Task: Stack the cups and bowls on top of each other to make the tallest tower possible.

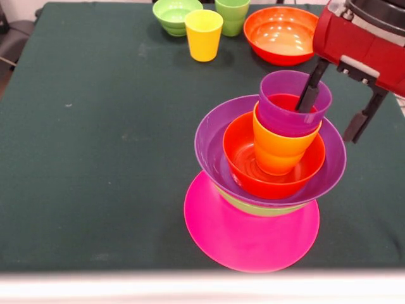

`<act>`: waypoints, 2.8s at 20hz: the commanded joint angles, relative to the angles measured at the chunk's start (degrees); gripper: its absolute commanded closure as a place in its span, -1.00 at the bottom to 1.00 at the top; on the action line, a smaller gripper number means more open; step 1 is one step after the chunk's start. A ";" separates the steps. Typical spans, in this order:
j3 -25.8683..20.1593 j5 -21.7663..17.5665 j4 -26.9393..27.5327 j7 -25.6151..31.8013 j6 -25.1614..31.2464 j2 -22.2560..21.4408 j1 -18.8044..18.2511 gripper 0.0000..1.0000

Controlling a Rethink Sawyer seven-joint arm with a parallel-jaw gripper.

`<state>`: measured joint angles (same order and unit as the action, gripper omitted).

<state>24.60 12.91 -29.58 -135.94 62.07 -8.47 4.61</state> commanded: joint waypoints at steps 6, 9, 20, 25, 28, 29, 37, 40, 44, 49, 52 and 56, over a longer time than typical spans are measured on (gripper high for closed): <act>-5.93 -3.16 -8.61 11.85 1.55 -6.38 -0.52 -1.00; -6.50 -3.28 -10.47 12.50 0.92 -7.52 -0.76 -1.00; -10.46 -3.55 -23.91 16.01 -4.60 -14.39 -2.40 -1.00; -13.65 -3.74 -31.49 16.99 -10.56 -16.71 -4.34 -1.00; -14.95 -4.51 -35.49 17.06 -13.08 -18.28 -5.28 -1.00; -15.23 -4.91 -36.92 16.91 -14.04 -18.91 -5.50 -1.00; -18.47 -7.61 -46.63 16.39 -20.62 -22.74 -8.12 -1.00; -19.99 -9.14 -49.23 15.91 -23.20 -23.42 -9.39 -1.00; -22.02 -11.37 -52.61 15.50 -26.25 -24.39 -11.26 -1.00; -24.32 -13.78 -55.55 14.50 -27.54 -25.19 -13.62 -1.00; -24.72 -15.30 -57.38 13.16 -28.32 -25.61 -14.65 -1.00; -25.22 -17.74 -59.87 11.94 -30.25 -26.15 -16.58 -1.00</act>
<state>6.91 1.21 -81.19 -135.66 35.12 -34.81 -10.21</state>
